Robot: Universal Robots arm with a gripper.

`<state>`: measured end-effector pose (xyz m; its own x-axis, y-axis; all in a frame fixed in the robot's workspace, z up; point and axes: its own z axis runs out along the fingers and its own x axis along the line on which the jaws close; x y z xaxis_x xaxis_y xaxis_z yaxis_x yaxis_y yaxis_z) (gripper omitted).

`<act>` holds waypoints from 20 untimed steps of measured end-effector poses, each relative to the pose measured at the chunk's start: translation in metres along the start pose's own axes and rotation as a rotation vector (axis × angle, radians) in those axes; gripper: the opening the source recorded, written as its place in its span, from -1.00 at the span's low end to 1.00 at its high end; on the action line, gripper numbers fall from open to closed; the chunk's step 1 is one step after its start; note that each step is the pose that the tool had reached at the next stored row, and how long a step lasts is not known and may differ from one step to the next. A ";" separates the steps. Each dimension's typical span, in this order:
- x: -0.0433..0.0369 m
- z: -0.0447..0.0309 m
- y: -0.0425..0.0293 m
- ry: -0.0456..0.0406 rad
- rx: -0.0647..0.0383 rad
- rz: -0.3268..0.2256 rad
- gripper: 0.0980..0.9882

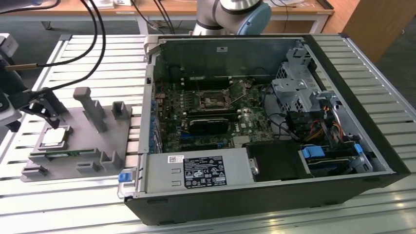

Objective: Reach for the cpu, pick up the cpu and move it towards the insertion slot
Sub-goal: 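Pick up the cpu and move it towards the insertion slot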

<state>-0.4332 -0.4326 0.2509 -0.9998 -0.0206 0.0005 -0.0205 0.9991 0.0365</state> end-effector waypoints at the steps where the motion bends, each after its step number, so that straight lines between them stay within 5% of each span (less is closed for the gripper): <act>1: 0.0000 0.0008 -0.0001 -0.0001 0.000 0.000 0.63; 20: 0.0000 0.0209 -0.0009 0.0001 0.006 0.000 0.63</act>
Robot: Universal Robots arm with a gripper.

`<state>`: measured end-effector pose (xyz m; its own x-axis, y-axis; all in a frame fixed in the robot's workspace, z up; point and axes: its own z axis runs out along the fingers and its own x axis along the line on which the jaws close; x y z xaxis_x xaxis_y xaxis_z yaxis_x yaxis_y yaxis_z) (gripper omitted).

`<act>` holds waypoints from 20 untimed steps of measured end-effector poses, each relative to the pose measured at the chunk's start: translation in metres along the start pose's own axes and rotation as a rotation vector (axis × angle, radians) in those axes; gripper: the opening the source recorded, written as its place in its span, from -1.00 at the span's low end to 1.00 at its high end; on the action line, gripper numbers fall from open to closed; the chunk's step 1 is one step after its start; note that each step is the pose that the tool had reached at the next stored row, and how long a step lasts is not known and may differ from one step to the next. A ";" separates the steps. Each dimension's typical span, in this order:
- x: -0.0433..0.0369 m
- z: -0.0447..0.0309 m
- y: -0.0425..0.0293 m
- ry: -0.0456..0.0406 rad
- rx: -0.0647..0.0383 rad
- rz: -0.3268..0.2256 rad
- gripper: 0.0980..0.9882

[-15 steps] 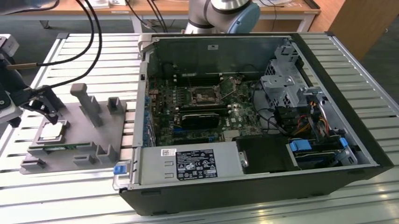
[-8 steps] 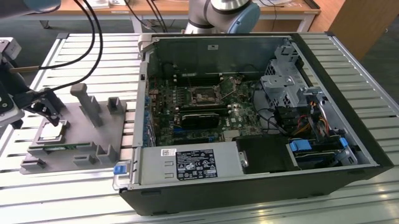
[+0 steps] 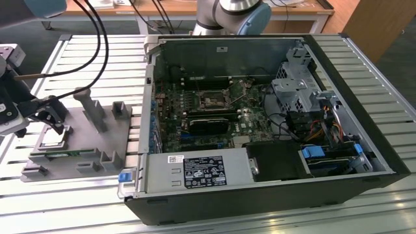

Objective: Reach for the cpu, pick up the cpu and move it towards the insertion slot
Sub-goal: 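Pick up the cpu and move it towards the insertion slot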

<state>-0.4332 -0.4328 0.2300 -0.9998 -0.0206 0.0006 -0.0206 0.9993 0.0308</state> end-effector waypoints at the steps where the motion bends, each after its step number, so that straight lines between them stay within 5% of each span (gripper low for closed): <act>1: 0.0000 0.0007 0.0000 0.0000 0.000 0.000 0.63; 13: 0.0000 0.0082 -0.0002 0.0000 0.000 0.000 0.63; 20: 0.0000 0.0190 -0.0005 0.0000 0.001 0.000 0.63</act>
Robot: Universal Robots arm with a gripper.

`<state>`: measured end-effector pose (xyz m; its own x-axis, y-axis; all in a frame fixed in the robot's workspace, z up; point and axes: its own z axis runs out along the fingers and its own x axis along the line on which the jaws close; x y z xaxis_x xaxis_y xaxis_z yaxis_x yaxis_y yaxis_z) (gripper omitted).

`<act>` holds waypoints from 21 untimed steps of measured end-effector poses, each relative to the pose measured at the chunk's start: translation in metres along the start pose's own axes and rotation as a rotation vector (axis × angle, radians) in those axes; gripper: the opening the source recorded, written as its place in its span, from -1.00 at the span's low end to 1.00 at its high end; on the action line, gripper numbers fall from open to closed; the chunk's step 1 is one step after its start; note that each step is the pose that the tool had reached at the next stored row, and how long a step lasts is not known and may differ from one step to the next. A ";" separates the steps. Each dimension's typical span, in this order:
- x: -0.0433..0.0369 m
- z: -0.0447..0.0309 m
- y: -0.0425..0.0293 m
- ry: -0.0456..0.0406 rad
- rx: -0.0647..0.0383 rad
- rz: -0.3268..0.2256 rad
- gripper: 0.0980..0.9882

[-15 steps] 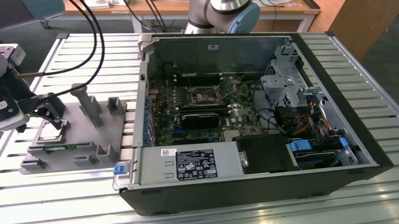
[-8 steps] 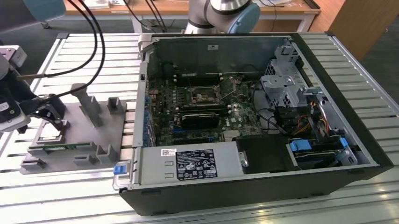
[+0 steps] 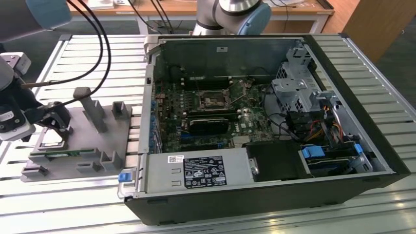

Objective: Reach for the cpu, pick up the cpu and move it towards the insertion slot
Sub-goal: 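Pick up the cpu and move it towards the insertion slot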

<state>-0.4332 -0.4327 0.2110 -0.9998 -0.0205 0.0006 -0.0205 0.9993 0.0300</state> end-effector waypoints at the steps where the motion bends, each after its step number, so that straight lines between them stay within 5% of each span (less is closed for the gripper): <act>1: 0.0000 0.0017 0.0000 0.0001 0.001 0.000 0.63; 16: -0.0002 0.0165 0.0106 0.0183 0.001 0.001 0.63; 21: -0.0003 0.0231 0.0118 0.0166 0.001 0.001 0.63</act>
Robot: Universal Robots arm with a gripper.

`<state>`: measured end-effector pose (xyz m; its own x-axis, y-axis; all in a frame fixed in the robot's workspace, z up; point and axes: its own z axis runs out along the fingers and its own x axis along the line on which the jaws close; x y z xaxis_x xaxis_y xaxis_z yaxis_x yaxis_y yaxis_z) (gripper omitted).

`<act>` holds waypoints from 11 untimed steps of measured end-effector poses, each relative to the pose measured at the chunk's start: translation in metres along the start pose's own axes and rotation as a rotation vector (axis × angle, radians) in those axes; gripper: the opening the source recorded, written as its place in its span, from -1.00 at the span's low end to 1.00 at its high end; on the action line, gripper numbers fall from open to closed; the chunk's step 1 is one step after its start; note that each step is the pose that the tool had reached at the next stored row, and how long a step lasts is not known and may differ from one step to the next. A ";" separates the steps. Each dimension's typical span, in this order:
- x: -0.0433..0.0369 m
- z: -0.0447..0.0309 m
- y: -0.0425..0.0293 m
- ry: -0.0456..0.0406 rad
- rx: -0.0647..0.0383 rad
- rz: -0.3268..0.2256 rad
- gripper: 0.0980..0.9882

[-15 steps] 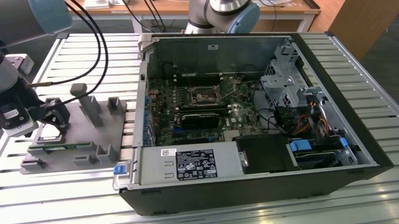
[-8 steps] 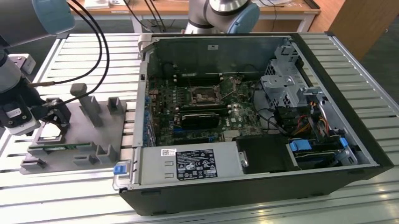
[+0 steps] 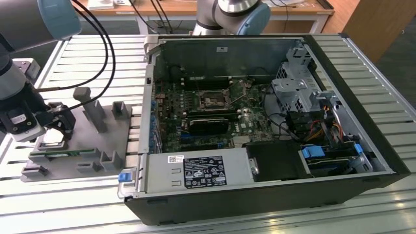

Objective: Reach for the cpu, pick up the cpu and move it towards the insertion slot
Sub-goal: 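Pick up the cpu and move it towards the insertion slot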

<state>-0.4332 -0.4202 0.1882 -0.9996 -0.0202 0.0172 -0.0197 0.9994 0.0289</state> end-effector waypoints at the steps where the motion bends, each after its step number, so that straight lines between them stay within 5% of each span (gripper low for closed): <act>1: 0.0001 0.0011 0.0000 -0.0026 0.000 0.000 0.63; 6: 0.0001 0.0023 0.0009 -0.0082 0.003 0.000 0.63; 11: 0.0008 0.0045 0.0095 -0.0122 0.005 0.001 0.63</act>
<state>-0.4342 -0.4106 0.1840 -0.9998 -0.0192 0.0050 -0.0191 0.9995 0.0234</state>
